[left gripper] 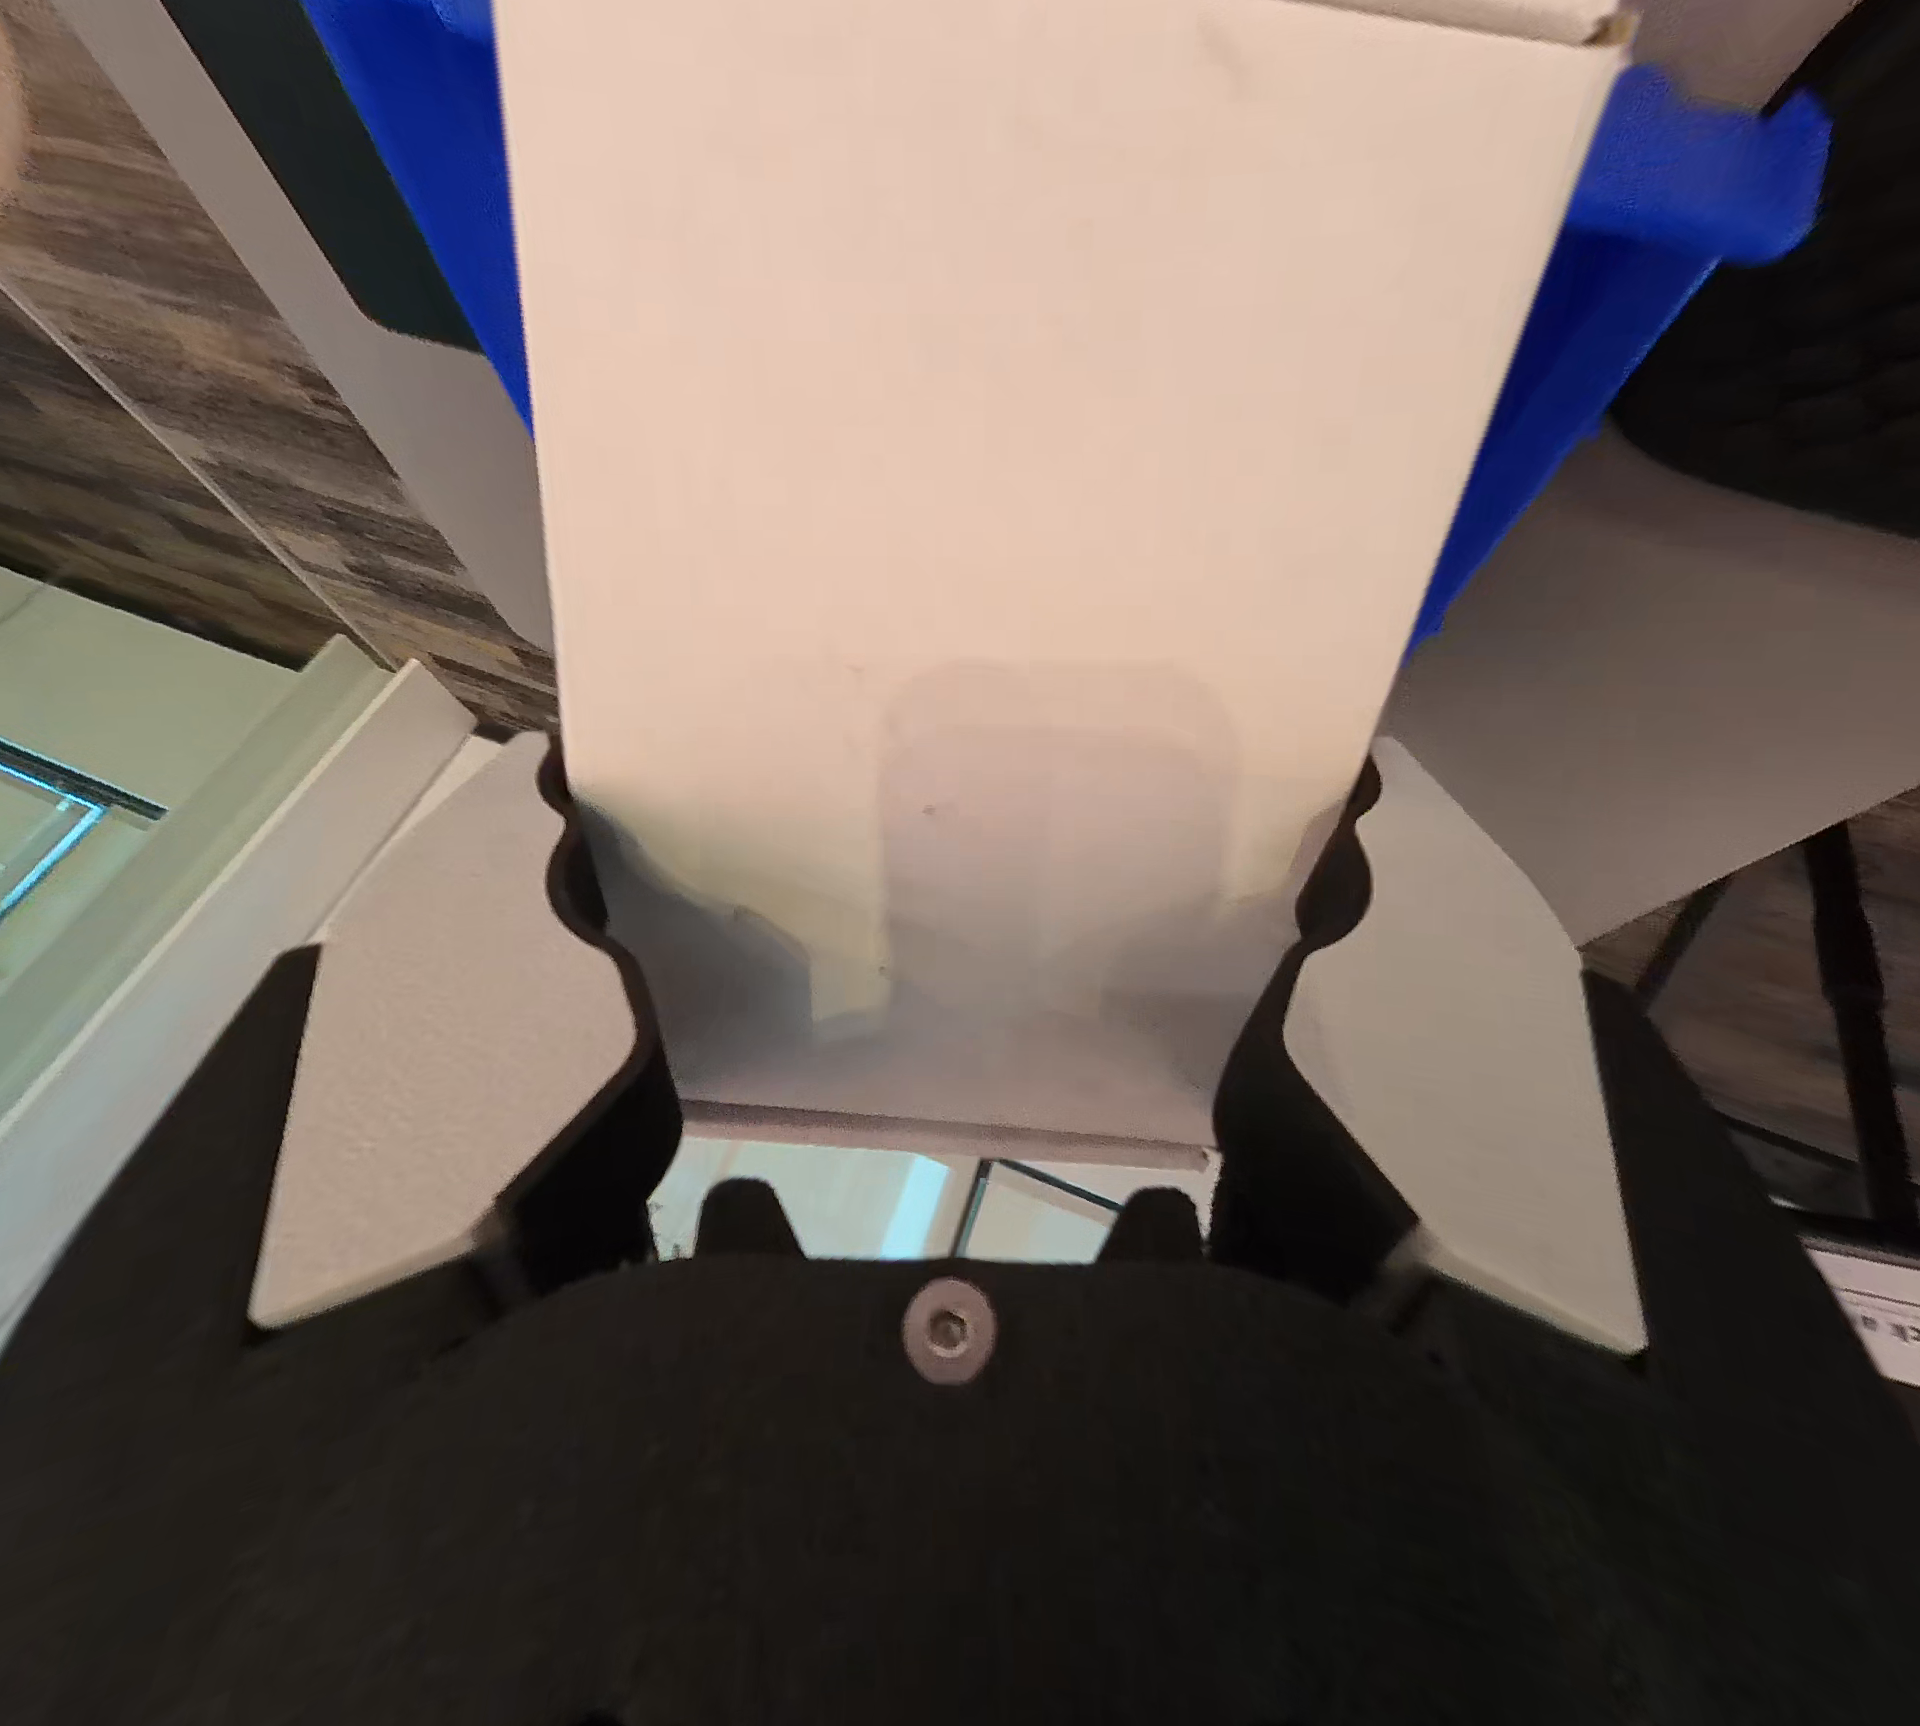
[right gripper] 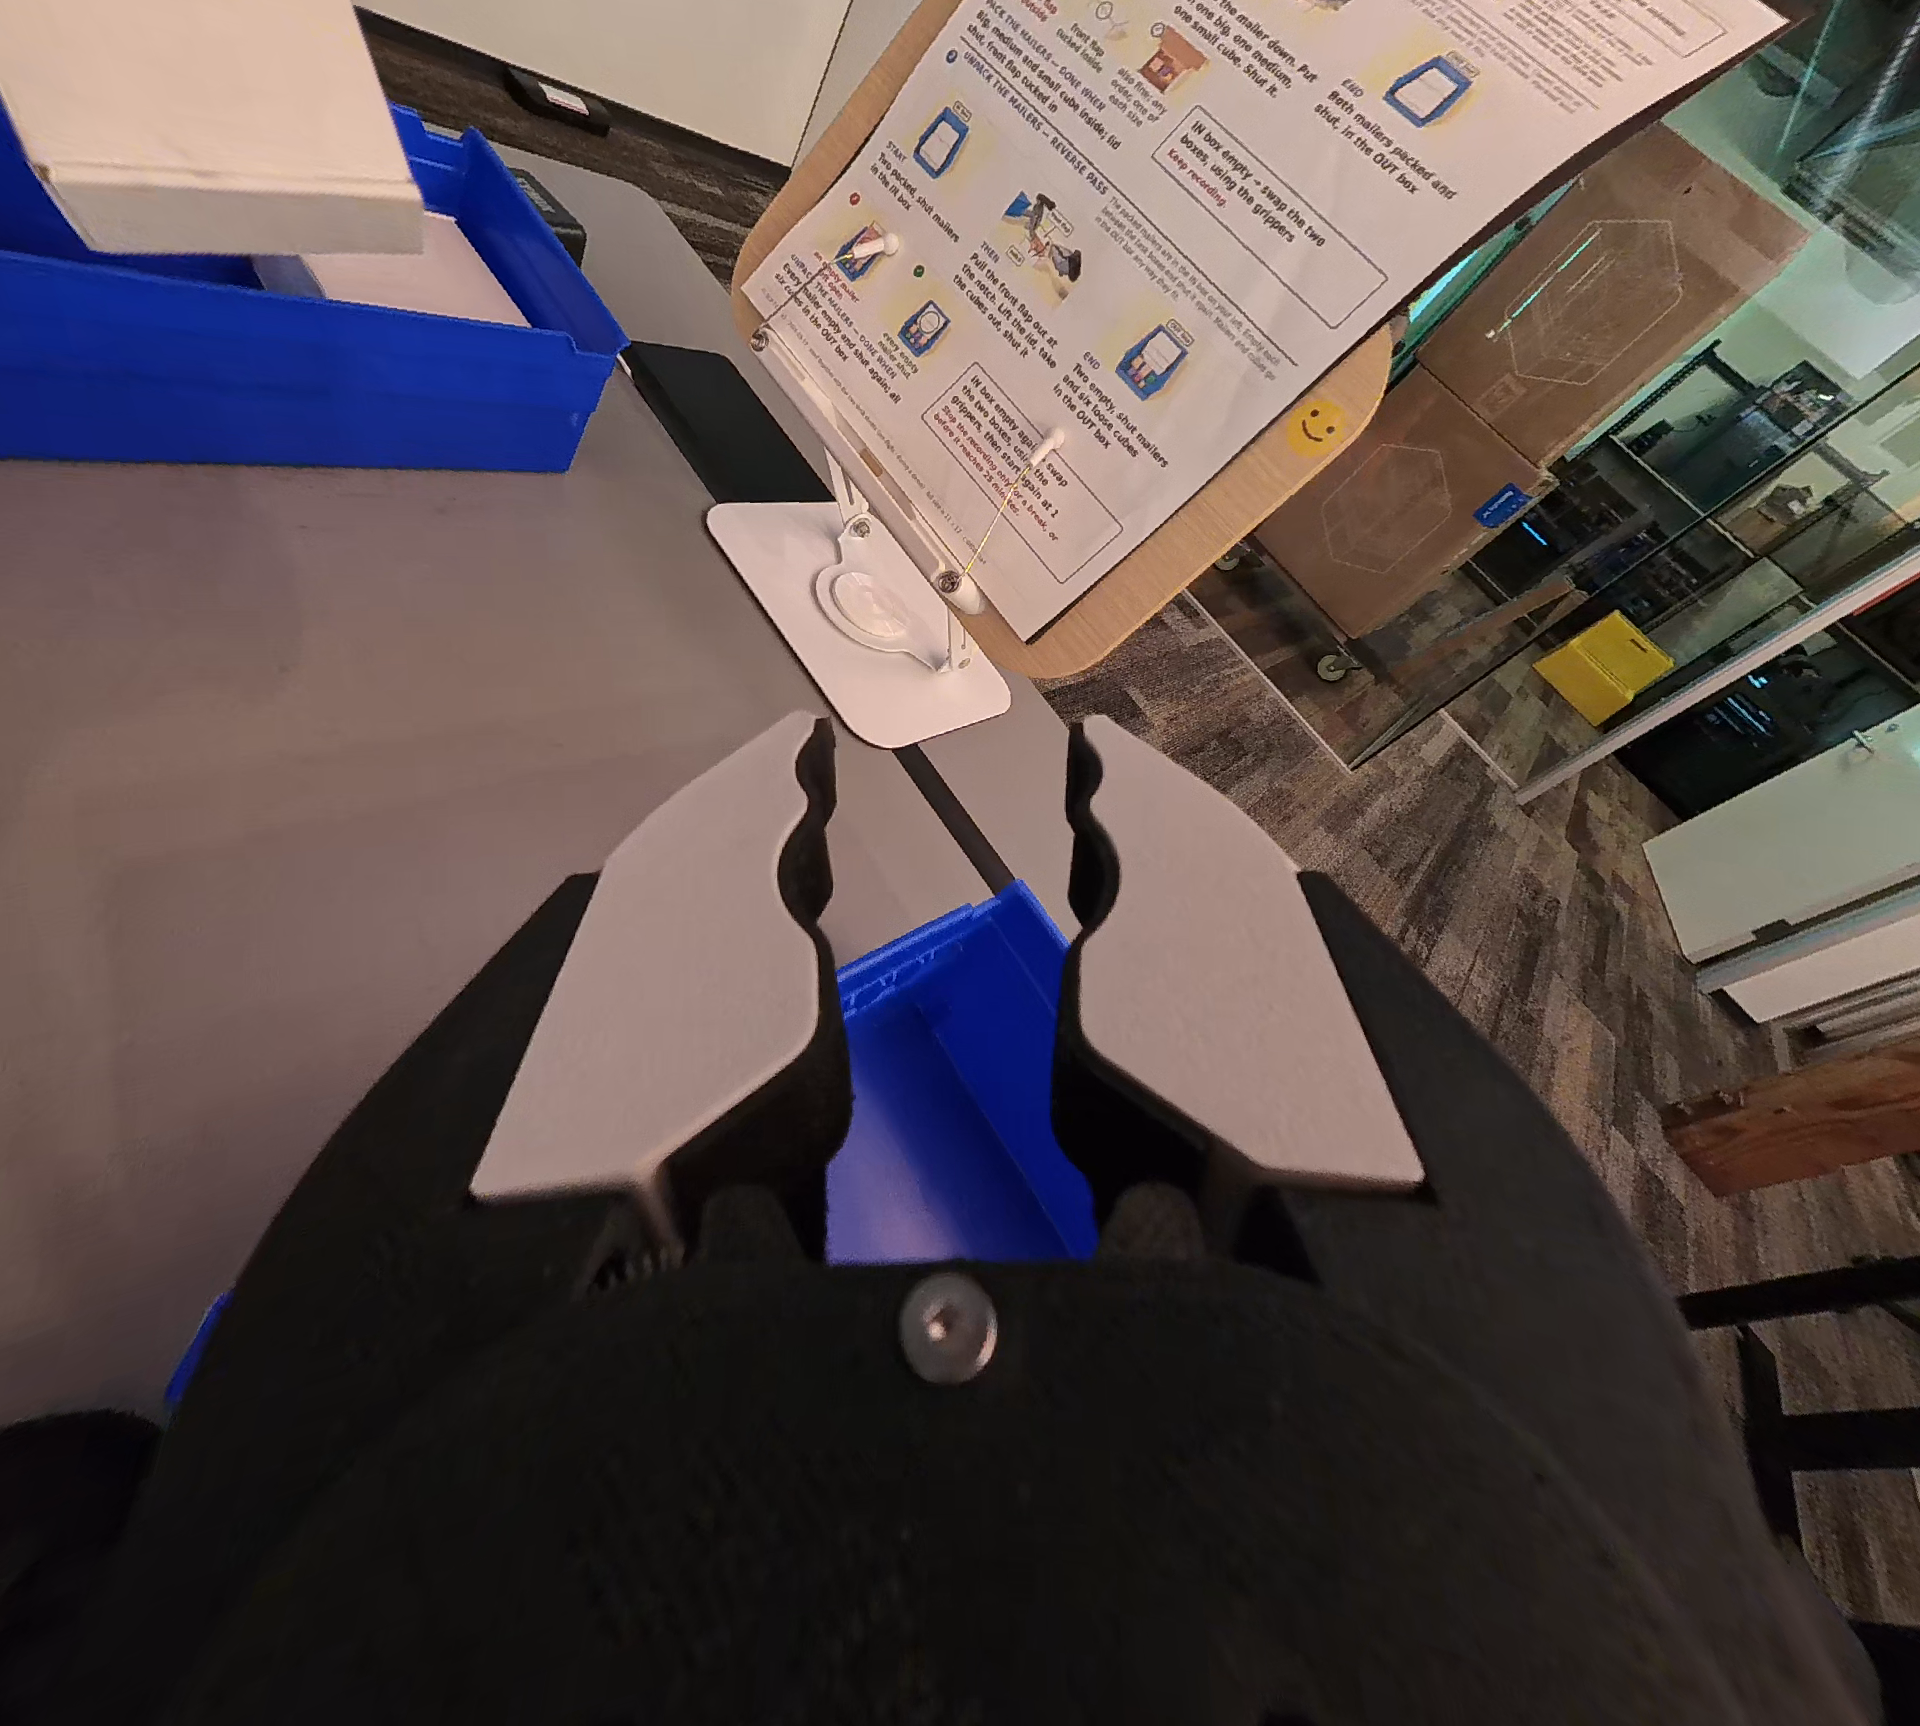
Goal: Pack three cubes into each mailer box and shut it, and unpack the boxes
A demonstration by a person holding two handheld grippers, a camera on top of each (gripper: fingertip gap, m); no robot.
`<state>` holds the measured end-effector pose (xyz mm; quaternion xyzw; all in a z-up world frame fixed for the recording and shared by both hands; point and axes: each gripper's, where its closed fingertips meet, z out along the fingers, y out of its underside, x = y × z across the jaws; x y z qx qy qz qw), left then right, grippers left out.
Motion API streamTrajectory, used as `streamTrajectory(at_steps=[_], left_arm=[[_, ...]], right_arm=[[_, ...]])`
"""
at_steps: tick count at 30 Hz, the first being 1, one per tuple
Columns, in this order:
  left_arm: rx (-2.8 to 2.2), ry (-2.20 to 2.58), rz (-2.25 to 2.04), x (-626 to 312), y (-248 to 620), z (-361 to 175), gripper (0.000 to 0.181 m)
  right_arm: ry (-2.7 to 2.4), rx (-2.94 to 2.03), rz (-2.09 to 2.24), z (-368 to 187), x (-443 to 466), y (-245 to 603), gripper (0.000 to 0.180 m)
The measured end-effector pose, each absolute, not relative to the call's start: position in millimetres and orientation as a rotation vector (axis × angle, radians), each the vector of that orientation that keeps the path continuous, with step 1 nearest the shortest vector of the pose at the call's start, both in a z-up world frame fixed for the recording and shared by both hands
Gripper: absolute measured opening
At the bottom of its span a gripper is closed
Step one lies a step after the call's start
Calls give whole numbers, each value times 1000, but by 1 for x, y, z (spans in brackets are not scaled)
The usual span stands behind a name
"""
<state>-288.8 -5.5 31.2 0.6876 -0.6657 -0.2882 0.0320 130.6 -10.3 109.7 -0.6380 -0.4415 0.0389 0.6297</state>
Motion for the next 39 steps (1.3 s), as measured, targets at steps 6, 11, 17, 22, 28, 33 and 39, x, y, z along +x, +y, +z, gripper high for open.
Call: streamTrajectory(at_steps=[6,11,17,22,28,33,39], left_arm=[[1973,-2117,-973,-246,1,21,132],[1881,-2142,-994,-217,4,12,132],[1785,-2189,-1000,-181,2,0,131],[1691,-2233,-1000,-148,-2,-17,131],[1603,-2290,-954,-107,-10,-46,132],[1573,-2319,-881,-83,-16,-74,132],[1648,-2282,-786,-83,-12,-91,132]], right_arm=[[-1012,-1433,104,116,131,-17,43],[-1021,-1414,116,118,131,-22,43],[-1006,-1406,123,120,139,-24,43],[-984,-1400,130,122,149,-27,43],[-950,-1388,149,125,160,-31,43],[-948,-1382,167,125,161,-30,43],[-957,-1385,171,123,161,-29,43]])
